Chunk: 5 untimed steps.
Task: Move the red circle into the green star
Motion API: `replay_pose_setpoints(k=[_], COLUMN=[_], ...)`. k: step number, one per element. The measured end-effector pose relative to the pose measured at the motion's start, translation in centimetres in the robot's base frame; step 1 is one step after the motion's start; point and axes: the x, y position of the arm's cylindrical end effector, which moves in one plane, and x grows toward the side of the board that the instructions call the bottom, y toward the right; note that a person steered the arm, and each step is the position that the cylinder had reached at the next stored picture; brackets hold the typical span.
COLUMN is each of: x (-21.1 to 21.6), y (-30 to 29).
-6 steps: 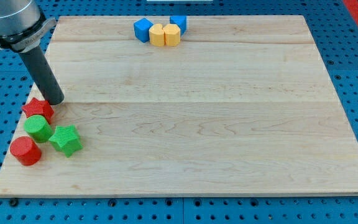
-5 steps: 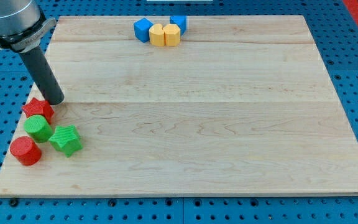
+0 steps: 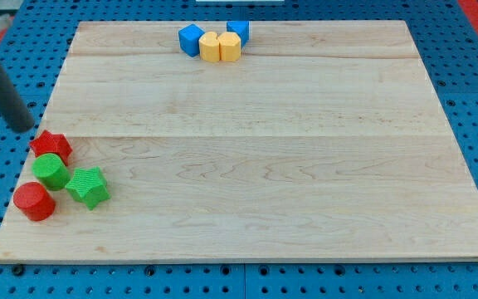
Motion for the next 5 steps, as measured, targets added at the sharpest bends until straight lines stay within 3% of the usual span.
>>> replay_pose_setpoints(k=[1,4,5], x=[5.1,9.3,8.9], y=[0.0,0.0,0.0])
